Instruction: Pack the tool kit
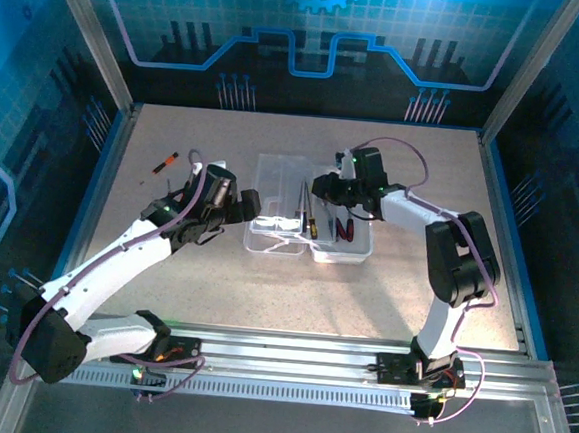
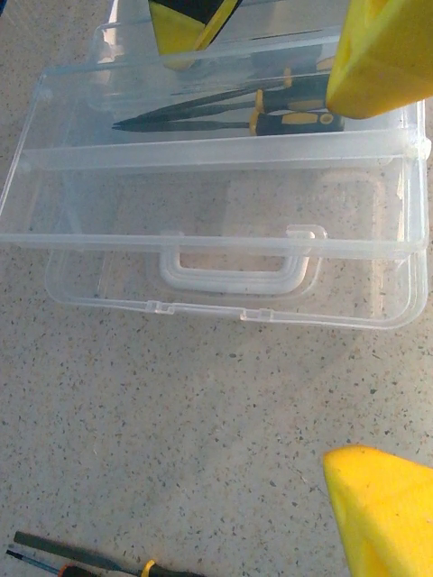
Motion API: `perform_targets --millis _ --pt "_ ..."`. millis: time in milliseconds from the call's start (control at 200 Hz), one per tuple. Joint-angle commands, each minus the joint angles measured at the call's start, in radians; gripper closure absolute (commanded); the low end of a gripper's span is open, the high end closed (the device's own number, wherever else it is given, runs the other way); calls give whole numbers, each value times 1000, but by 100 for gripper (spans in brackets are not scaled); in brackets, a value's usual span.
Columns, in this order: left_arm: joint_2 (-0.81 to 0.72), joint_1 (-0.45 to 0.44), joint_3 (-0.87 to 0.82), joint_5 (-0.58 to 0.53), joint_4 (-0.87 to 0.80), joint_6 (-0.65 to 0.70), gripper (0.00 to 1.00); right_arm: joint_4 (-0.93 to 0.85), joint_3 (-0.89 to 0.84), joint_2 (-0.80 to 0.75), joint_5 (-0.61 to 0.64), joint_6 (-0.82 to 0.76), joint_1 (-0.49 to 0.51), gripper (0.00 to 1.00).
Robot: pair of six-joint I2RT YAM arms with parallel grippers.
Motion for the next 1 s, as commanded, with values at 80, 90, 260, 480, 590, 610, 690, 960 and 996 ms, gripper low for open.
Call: perform_targets --millis 80,90,260,480,590,610,690,960,996 --pt "5 27 -10 -5 -26 -3 6 4 -27 -69 -9 19 -21 77" --pt "6 30 -11 -5 -27 -2 6 6 -30 -75 -9 20 -22 77" --pt "53 102 -34 -3 -32 -22 14 36 -118 -233 15 18 -17 77" --pt "127 321 -89 -20 120 -6 29 -17 -328 -490 148 -65 -25 72" --pt "258 412 -41 47 109 11 34 -13 -439 -601 194 -106 -38 69" --pt "284 419 -30 49 107 24 35 -9 -455 -616 200 -115 -38 69" --pt "397 442 26 43 80 61 35 18 -519 -661 230 -131 -46 68" --pt "640 473 172 -3 -9 136 36 91 -567 -623 178 -97 -65 67" --pt "648 474 181 -8 -16 137 36 95 -568 -617 176 -96 -66 67"
